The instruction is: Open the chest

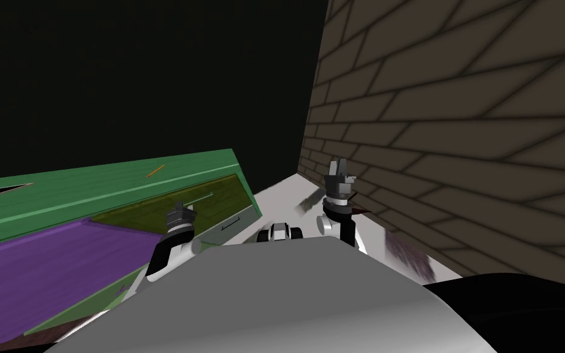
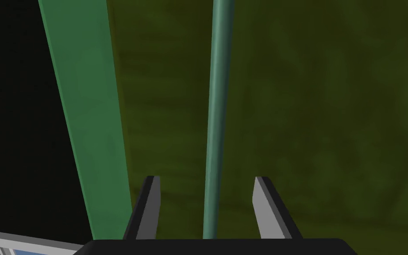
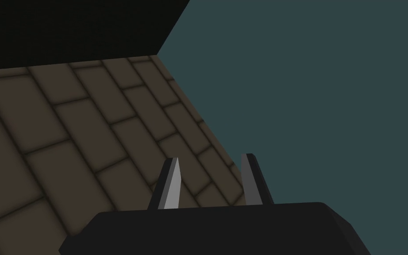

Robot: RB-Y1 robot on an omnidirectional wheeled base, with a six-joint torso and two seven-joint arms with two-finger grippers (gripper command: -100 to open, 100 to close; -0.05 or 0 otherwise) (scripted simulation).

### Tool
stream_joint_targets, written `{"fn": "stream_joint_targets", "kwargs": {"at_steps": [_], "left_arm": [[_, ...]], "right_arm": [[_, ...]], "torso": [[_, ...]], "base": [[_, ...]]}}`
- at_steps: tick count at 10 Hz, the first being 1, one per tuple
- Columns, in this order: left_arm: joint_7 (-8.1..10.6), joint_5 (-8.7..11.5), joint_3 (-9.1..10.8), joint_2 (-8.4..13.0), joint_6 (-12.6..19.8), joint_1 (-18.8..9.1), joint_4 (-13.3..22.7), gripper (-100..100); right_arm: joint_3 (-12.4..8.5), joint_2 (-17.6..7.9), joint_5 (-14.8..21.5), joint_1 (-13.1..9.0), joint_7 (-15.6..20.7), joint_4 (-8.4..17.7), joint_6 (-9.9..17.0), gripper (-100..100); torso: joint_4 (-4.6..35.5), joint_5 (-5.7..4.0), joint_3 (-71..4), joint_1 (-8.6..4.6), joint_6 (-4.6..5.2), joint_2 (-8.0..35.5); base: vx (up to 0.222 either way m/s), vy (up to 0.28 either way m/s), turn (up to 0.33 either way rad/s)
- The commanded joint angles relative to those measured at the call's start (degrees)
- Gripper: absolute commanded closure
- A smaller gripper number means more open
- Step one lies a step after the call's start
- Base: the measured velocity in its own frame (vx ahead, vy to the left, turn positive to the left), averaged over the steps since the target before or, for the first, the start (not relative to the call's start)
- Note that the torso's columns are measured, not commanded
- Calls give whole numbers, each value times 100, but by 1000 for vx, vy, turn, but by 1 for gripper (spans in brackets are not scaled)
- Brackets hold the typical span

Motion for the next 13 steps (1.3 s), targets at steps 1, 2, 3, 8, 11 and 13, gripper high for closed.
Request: {"fn": "stream_joint_targets", "kwargs": {"at_steps": [1, 2, 3, 8, 11, 13], "left_arm": [[24, 20, -21, -6, 18, 94, -106, 100], [34, 28, -29, -8, 25, 132, -149, 100], [44, 36, -38, -11, 32, 170, -191, 100], [12, 3, -28, -6, 27, 72, -27, -100], [31, 37, 15, 31, 125, 79, -96, 100], [54, 58, -7, 24, 136, 174, -201, 100]], "right_arm": [[1, 1, 0, -1, 0, 0, 0, 0], [2, 2, 0, -2, 0, 1, 0, 0], [1, 1, 0, -3, 0, 1, 1, 0], [-1, -2, 0, 2, 0, -1, -1, 0], [0, 0, 0, 1, 0, 0, 0, 0], [1, 1, 0, -1, 0, 0, 0, 0]], "torso": [[6, -8, 11, -26, -1, 21], [8, -9, 16, -25, 1, 26], [3, 0, 6, 5, 0, 8], [-16, 9, -36, 30, 1, -56], [0, -1, -2, 2, 2, -2], [5, -5, 17, -30, -3, 30]], "base": [[-159, -125, 27], [-170, -93, 13], [-161, -102, 9], [57, 47, -6], [62, 37, -7], [-133, -93, 19]]}}
